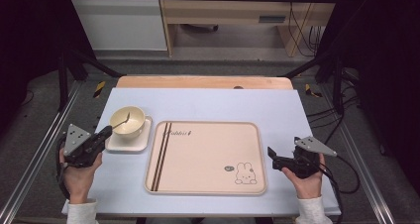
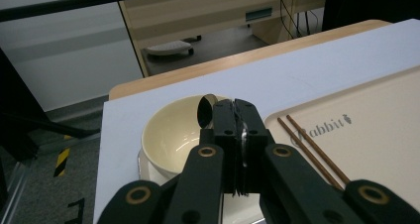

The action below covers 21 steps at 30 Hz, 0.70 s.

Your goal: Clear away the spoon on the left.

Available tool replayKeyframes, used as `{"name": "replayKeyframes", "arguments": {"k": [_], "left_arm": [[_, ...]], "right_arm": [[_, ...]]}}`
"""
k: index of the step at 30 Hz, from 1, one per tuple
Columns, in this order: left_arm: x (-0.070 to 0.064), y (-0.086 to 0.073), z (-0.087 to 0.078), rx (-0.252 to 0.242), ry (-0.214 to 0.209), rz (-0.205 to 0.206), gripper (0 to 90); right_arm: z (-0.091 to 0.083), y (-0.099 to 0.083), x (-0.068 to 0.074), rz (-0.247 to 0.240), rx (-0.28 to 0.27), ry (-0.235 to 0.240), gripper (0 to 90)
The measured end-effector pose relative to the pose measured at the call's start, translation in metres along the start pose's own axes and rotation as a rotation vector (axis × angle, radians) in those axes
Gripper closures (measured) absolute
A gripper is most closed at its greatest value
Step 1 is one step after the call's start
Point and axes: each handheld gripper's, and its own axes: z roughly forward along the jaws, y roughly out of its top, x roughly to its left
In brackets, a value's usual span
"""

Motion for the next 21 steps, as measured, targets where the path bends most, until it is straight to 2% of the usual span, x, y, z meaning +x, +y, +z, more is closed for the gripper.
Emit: {"name": "replayKeyframes", "arguments": {"k": [10,21], "left_arm": [[-0.012,0.012,-0.011,-0.041,-0.012,0.019,89.1],[-0.037,0.024,-0.015,-0.062,-0.06,0.084,89.2]], "right_arm": [[-0.001,0.0,0.0,0.004,-0.006,0.004,1.4],[-0.002,0.0,0.0,-0.001,-0.005,0.001,1.4]]}}
